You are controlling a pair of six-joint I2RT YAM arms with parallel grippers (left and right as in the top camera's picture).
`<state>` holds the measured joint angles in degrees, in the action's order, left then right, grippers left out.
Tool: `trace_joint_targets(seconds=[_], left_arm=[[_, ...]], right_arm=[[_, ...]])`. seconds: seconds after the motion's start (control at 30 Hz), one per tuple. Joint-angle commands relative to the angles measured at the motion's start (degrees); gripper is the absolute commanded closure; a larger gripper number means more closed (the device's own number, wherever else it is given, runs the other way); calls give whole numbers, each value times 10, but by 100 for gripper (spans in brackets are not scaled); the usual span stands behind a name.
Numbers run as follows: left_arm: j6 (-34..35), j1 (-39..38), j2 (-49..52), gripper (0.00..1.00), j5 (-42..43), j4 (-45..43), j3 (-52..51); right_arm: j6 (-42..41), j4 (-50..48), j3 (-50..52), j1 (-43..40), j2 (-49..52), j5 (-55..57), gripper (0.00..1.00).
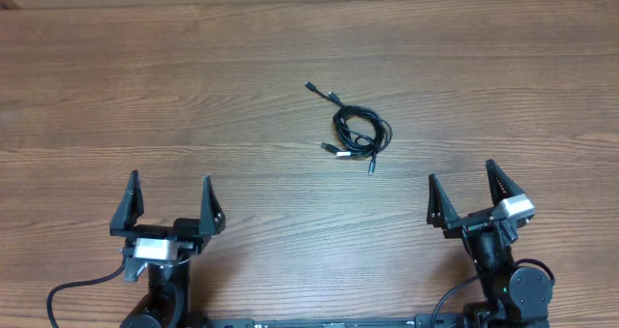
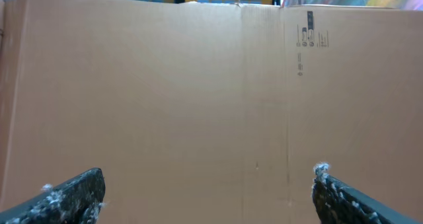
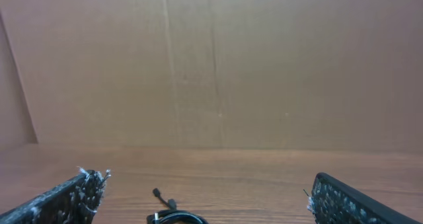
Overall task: Untangle cables
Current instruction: 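Raise both arms and swing grippers forward beside the cable bundle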
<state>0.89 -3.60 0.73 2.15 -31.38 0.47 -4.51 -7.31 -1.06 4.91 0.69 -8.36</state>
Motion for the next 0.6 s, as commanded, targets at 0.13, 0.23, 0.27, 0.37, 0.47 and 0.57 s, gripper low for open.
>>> trace_joint_targets(seconds=[0.13,0.23,0.27,0.37,0.47,0.57], left_arm=[[-8,6,-3,0,15,173,114],[-21,6,17,0,15,256,193],[-26,6,30,0,15,282,223],[-36,6,111,0,32,388,351],[-43,6,223,0,80,471,474],[-43,6,349,0,128,558,615]], right_arm=[[-13,56,-81,-2,-5,-7,0],[-12,103,-122,-2,-5,-7,0],[-13,116,-135,-2,-5,-7,0],[-13,138,-181,-2,1,-7,0],[-13,146,-227,-2,29,-7,0],[-13,196,-297,-2,86,-7,0]])
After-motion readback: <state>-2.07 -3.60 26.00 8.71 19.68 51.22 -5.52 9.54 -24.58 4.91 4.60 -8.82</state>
